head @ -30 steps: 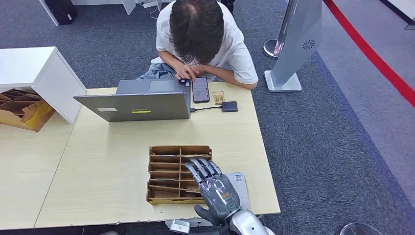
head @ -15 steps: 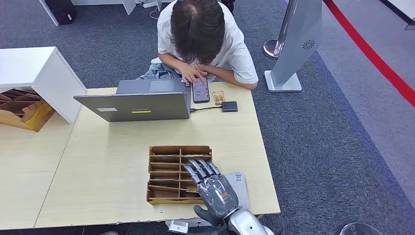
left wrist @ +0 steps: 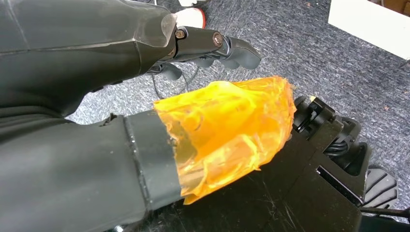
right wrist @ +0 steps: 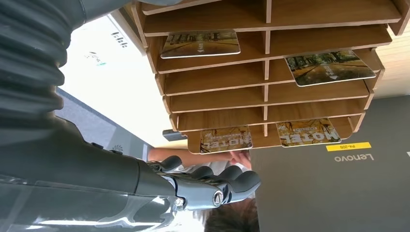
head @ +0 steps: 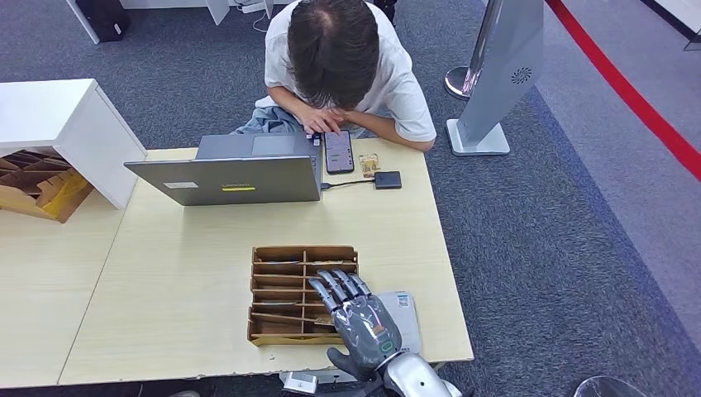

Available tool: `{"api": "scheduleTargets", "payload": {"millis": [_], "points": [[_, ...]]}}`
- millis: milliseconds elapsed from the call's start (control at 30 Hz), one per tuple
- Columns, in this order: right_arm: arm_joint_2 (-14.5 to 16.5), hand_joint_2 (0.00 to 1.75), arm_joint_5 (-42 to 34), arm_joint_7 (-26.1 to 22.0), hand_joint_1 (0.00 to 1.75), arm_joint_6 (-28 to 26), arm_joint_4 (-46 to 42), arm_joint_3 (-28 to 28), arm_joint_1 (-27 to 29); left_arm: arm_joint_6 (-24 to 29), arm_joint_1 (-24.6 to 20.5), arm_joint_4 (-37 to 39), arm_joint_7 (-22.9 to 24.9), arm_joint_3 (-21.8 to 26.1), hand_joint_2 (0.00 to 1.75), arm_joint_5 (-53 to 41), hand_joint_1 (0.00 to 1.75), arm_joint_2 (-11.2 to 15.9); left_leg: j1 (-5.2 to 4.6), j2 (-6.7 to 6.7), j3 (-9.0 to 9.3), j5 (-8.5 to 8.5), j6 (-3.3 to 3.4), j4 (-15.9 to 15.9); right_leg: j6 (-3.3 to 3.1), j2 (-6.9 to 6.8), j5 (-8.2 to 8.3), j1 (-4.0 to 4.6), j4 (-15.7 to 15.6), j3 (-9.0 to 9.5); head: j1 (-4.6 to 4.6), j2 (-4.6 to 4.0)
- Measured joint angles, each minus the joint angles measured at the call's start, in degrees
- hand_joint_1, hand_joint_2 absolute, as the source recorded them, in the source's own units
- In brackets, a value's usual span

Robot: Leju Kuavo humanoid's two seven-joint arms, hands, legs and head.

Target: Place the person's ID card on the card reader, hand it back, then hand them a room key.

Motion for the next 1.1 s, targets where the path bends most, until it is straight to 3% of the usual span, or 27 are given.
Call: {"api": "scheduleTargets", "payload": {"millis": [567,1100], "points": [[0.01,1.75,-0.01,0.03,0.01,0.05,0.26,0.19,-0.23,0.02,0.00,0.00,0.00,0.00,0.00,0.01,0.00,0.00,0.00,0.00,0.00,0.00,0.00,0.00,0.00,0.00,0.00,0.00,0.00,0.00,0.00,0.00],[0.09,1.75,-0.39,0.56,0.15,1.81,1.08,0.19,-0.37,0.31,0.00,0.00,0.06,0.00,0.00,-0.01,0.00,0.00,0.00,0.00,0.00,0.00,0.00,0.00,0.00,0.00,0.00,0.00,0.00,0.00,0.00,0.00]]}}
